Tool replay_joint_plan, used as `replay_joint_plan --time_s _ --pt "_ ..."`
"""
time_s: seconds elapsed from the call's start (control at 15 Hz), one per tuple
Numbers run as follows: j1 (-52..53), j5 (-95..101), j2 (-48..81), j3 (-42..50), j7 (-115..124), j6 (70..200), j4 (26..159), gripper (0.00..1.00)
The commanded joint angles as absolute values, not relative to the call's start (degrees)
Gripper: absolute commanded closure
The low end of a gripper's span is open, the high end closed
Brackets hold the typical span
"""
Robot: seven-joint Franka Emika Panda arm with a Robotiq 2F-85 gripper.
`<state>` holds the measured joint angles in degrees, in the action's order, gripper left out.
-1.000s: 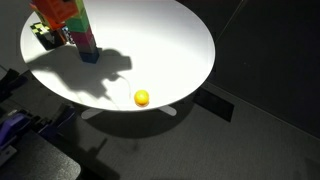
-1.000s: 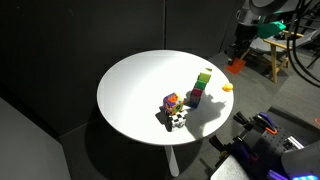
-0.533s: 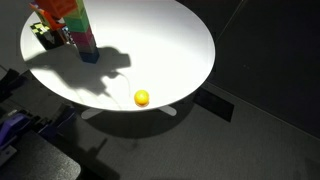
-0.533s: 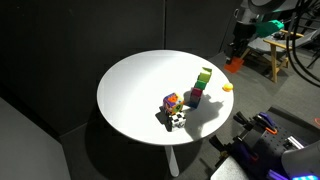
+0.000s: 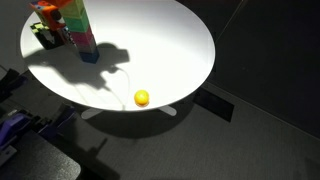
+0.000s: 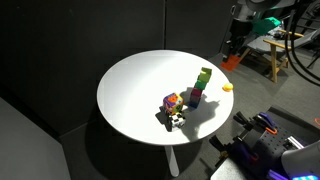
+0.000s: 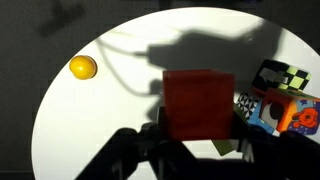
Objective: Put the orange block on top of the yellow block
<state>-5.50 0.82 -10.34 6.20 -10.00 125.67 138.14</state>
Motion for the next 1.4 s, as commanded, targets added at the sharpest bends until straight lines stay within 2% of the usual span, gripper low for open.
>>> replay_joint_plan --time_s 0.0,1.33 --pt "-4.63 0.34 -9.19 5.41 -7.91 124.17 135.58 0.67" --pt "-1.8 1.06 -1.58 1.51 -2.45 120.09 127.68 0.67"
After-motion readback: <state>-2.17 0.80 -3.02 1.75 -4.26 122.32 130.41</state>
